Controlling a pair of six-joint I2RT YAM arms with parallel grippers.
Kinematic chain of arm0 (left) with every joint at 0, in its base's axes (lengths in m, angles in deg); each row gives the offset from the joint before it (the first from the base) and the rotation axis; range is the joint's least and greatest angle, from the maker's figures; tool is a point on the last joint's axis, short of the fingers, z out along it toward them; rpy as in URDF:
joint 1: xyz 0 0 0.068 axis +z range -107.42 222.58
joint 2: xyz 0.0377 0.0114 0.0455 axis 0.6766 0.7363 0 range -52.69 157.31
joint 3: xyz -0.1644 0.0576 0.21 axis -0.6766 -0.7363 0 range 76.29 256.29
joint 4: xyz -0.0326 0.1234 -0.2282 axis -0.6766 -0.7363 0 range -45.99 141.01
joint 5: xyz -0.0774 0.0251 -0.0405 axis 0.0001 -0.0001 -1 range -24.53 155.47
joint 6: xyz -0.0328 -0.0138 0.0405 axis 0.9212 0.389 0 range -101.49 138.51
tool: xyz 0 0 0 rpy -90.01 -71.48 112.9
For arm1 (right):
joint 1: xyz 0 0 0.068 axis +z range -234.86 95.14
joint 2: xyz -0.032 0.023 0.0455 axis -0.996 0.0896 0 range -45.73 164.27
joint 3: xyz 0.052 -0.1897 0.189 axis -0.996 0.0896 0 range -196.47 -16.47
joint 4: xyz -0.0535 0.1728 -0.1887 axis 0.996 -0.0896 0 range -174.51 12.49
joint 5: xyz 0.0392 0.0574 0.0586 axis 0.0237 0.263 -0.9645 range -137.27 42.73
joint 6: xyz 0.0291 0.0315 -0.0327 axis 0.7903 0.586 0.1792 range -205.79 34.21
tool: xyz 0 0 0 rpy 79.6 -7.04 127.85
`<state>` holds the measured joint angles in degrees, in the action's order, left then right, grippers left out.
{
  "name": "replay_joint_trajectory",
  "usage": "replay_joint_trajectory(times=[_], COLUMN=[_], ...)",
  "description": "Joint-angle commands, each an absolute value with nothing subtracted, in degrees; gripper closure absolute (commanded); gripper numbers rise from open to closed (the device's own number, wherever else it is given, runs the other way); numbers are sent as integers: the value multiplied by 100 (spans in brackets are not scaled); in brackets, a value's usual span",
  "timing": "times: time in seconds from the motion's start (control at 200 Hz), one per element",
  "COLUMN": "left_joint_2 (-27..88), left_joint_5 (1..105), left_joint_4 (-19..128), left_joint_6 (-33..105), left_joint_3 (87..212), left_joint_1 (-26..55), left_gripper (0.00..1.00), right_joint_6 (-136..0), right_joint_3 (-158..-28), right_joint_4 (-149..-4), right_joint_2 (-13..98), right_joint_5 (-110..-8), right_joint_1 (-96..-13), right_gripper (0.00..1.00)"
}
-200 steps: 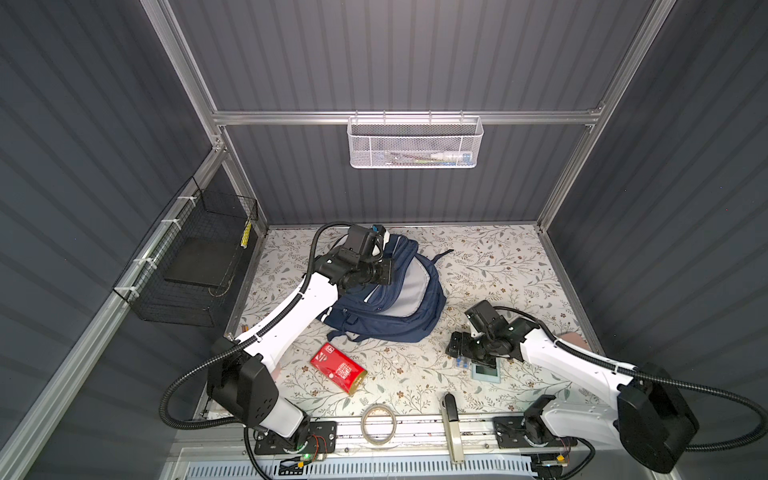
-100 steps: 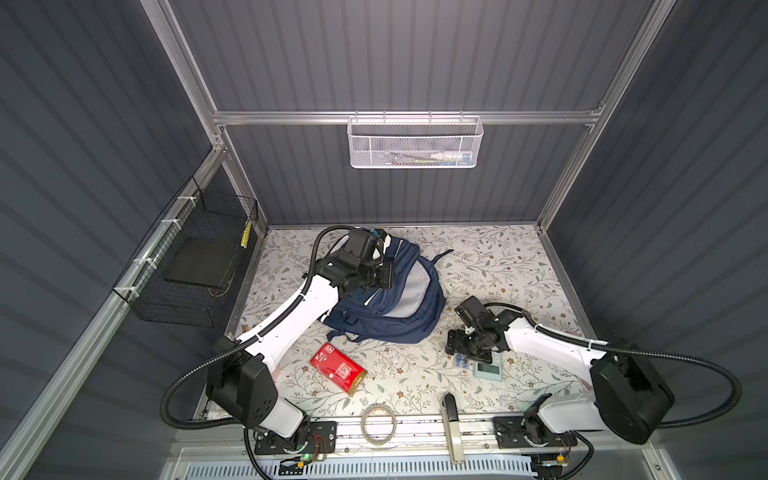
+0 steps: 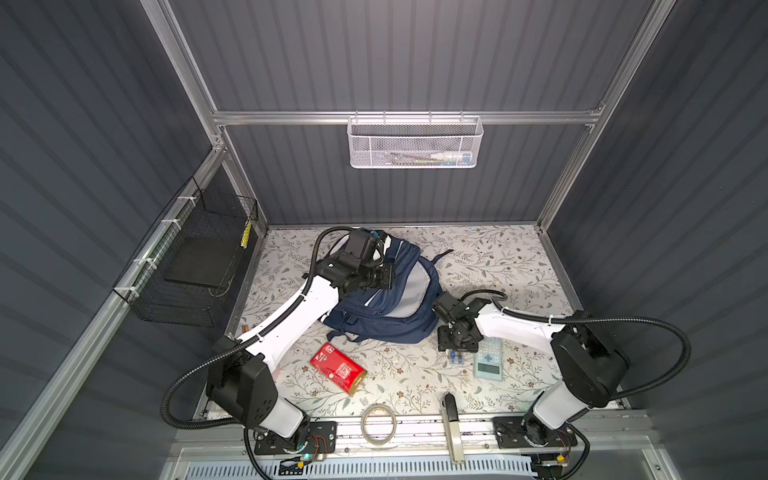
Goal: Pack books, pencil case, and school supplies into a backpack
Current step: Pick up the compass set at the center of the table, then place the compass set in the student bag.
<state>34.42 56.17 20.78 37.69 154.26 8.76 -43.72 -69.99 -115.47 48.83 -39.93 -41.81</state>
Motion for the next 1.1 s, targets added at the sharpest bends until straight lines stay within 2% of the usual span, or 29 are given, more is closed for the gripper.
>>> replay_joint_trajectory(times=[0.0,0.195,0.375,0.57,0.735,0.836,1.096], left_joint_2=[3276,3256,3269,3315,3455,3563,3793], left_joint_5=[5384,5386,5364,5212,4899,4781,5207], left_joint_4=[1967,1970,1947,1983,1979,1926,1096], left_joint_6=[3899,3912,3908,3910,3906,3896,3375], left_joint_3=[15404,15405,15424,15543,16060,16383,17577], left_joint_1=[852,848,848,853,856,857,1002], left_gripper=[100,100,100,100,100,100,100], right_joint_6=[-4539,-4572,-4570,-4461,-4467,-4619,-4242], right_joint_3=[-7148,-7105,-6979,-6920,-7418,-8112,-9887], right_joint_4=[-11859,-11785,-11581,-11525,-11653,-11274,-10017], right_joint_2=[5153,5392,4919,3877,3240,3525,5532], right_joint_5=[-3464,-3394,-3513,-3579,-3826,-4180,-5798], right_joint_1=[-4023,-4021,-3994,-4003,-4038,-4109,-4696], right_gripper=[40,53,65,70,70,70,72])
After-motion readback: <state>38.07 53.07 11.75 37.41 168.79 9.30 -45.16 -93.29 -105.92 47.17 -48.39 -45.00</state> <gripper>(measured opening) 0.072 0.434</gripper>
